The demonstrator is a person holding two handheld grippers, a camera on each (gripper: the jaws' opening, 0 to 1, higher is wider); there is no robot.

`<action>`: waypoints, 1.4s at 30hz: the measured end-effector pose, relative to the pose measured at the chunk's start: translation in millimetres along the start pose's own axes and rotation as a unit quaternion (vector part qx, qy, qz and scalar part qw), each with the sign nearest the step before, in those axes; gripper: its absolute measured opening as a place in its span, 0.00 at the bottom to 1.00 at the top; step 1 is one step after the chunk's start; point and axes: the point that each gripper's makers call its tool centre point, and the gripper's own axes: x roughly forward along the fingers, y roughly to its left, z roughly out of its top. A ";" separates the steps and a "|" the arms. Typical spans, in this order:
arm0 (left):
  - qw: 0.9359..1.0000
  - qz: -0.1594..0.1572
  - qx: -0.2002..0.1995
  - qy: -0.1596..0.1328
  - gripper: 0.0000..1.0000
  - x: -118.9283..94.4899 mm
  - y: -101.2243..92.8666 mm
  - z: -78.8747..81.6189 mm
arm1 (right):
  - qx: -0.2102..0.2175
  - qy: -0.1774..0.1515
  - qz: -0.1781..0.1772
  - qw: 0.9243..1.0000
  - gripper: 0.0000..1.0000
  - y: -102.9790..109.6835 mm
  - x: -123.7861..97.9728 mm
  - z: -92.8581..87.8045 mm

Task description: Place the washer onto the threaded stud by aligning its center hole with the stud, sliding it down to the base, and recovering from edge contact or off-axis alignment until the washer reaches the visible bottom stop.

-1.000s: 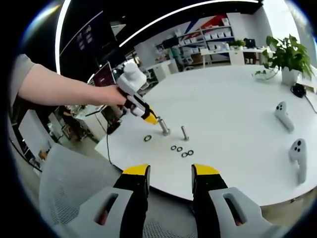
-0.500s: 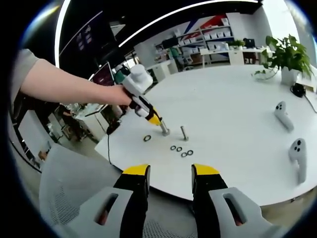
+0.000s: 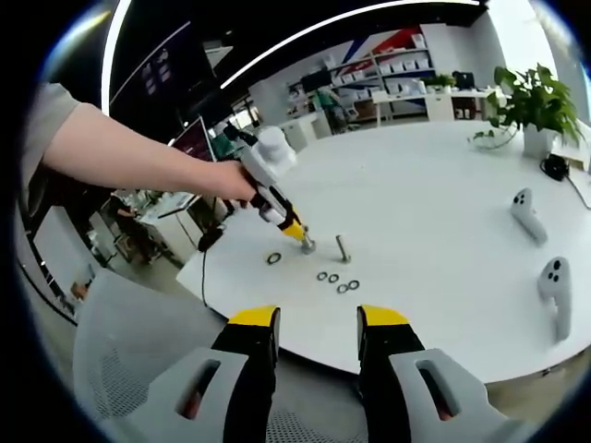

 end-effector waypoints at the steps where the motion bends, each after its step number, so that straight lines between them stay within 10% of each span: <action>1: 1.000 0.001 0.008 0.005 0.19 3.0 -1.3 -0.7 | 0.000 0.000 0.000 1.000 0.36 -0.1 -0.1 0.1; 19: 0.997 0.008 0.055 0.059 0.19 27.5 -7.1 -18.5 | 0.002 0.001 -0.003 1.000 0.35 -1.0 0.0 -0.5; 42: 0.999 0.024 0.009 0.029 0.30 12.2 -3.0 -42.5 | -0.004 0.005 0.003 1.000 0.35 1.7 0.3 -1.6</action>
